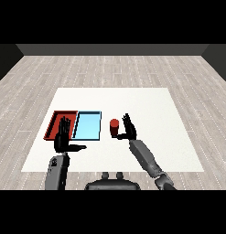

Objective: Pick the red can and put it in the red box

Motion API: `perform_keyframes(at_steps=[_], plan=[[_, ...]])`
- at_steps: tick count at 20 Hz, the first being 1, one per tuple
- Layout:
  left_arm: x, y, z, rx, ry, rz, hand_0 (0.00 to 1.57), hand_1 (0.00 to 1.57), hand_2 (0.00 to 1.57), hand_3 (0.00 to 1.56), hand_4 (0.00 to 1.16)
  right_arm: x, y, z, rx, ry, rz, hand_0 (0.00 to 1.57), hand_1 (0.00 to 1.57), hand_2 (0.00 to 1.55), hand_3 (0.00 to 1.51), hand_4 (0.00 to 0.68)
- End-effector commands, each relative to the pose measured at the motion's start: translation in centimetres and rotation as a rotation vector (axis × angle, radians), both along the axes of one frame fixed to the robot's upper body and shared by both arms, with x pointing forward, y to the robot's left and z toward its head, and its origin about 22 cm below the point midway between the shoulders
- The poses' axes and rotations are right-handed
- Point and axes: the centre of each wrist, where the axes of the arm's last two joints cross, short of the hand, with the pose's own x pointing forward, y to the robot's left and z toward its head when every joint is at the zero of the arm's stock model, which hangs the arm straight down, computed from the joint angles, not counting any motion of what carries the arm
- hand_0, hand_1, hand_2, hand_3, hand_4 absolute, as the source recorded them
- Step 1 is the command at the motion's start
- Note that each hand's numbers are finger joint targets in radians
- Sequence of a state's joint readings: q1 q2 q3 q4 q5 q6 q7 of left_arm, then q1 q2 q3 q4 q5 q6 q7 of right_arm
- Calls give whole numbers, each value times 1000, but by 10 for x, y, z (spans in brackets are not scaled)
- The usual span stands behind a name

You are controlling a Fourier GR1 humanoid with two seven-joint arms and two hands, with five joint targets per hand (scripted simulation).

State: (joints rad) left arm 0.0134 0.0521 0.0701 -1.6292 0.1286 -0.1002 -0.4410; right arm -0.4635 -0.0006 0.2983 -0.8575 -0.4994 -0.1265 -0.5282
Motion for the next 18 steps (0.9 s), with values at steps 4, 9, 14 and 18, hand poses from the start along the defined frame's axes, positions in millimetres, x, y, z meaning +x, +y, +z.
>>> perform_keyframes(at_steps=[4, 9, 14, 18], plan=[[10, -1, -2, -22, -26, -8, 0, 0, 0, 0, 0, 0, 0, -6, 1, 2, 34, 0, 0, 0, 0, 0], [-3, -35, -15, 13, -27, -7, 0, 0, 0, 0, 0, 12, 13, -4, -9, 49, -7, 0, 0, 0, 0, 0], [-13, -10, -4, -14, -31, -10, 0, 0, 0, 0, 0, 33, 15, 7, -16, 75, 13, 0, 0, 0, 0, 0], [12, -25, -1, -28, -19, -34, 0, 0, 0, 0, 0, 23, 20, -3, -48, 65, 9, 0, 0, 0, 0, 0]])
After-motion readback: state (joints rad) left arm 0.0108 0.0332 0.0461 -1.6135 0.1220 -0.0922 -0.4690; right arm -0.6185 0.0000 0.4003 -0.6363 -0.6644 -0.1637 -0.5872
